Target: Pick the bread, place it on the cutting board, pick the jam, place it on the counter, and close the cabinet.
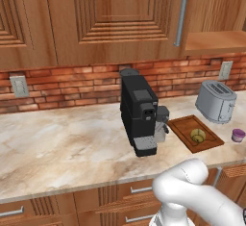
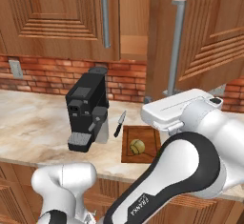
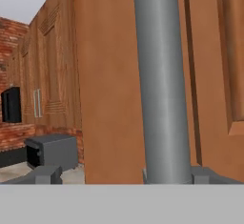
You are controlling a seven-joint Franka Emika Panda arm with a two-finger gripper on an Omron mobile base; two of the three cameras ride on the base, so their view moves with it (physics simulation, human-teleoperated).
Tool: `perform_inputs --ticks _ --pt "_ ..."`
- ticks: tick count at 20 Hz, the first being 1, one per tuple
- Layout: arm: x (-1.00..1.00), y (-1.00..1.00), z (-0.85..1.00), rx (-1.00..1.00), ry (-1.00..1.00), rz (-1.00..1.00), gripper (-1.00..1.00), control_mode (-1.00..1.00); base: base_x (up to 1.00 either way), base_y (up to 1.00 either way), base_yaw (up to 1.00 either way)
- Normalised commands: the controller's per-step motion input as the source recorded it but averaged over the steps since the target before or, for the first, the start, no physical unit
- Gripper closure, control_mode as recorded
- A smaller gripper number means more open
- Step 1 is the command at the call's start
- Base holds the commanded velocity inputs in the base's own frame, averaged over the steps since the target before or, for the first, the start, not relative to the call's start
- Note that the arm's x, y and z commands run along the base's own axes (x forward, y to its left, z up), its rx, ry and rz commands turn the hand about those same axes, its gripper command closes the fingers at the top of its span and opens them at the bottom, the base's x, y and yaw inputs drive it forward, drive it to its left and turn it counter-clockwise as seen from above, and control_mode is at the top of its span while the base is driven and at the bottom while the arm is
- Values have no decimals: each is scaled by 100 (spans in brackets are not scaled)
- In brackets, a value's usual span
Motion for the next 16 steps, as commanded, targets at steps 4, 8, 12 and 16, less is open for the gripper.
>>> perform_inputs --ticks 4,8,12,16 --pt "5 12 0 3 -4 -6 -100 -100 0 0 0" --pt "10 5 0 3 -5 -3 -100 -100 0 0 0" --pt "22 3 0 1 -3 -1 -100 -100 0 0 0" --pt "24 6 0 0 -3 -1 -100 -100 0 0 0"
